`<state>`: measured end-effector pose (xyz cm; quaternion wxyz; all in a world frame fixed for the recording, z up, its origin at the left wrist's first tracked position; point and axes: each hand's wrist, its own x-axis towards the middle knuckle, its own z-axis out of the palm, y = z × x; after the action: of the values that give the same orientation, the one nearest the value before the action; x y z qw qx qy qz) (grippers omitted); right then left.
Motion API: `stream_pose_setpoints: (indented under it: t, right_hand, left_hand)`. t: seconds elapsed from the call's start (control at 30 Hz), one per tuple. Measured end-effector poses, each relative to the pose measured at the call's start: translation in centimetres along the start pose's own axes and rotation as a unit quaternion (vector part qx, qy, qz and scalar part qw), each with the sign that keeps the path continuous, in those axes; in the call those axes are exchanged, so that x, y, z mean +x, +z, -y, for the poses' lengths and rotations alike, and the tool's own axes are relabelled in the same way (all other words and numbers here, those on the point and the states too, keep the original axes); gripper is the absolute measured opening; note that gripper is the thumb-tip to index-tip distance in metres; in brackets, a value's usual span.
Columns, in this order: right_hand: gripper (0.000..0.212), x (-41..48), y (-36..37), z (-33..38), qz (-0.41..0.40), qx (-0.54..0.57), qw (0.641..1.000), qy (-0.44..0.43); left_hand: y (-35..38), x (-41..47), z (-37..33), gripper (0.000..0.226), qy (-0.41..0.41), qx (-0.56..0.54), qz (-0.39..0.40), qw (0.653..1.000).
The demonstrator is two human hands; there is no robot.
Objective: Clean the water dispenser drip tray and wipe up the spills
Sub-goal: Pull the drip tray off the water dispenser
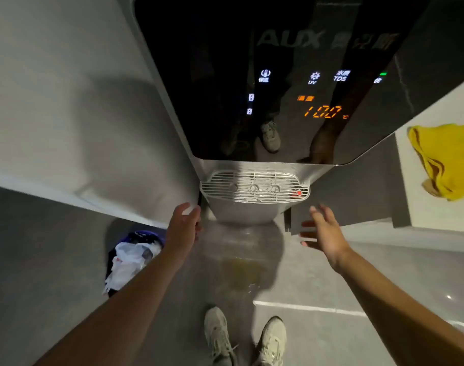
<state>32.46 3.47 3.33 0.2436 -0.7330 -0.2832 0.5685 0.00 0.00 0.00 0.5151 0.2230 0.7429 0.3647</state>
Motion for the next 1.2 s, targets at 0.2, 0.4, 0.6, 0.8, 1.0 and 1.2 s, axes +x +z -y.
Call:
stream_pose_setpoints:
  t: [0.2,0.4,0.6,0.8,1.0,1.2]
  right_hand:
    - [0.043,5.9,2.0,1.6,0.033,-0.010,0.999,0.018]
    - [0.048,6.6,2.2,1.0,0.052,-0.046,0.998,0.014]
    - [0.041,6.1,3.1,0.1,0.014,0.000,1.000,-0.010]
    - [0.048,2.3,2.4,-2.8,0.023,-0.004,1.000,-0.013]
    - [0.045,-8.2,0.1,-4.2,0.023,0.024,0.999,-0.007]
    - [0.045,-20.3,-3.9,-5.4,-0.007,0.083,0.996,0.003]
  left_hand:
    - [3.5,3.6,-1.9,0.014,0.011,0.010,0.036,0.999]
    - [4.0,4.6,-1.3,0.018,0.037,0.010,0.043,0.998]
    - [4.2,4.4,-0.7,0.025,0.014,0.001,0.018,1.000]
    - [2.6,0.5,1.1,0.020,0.020,0.009,0.011,1.000]
    - [-0.3,-8.8,-0.1,0.016,0.017,-0.024,0.020,0.999]
    - [-2.8,-19.2,-1.5,0.028,0.023,0.014,0.041,0.999]
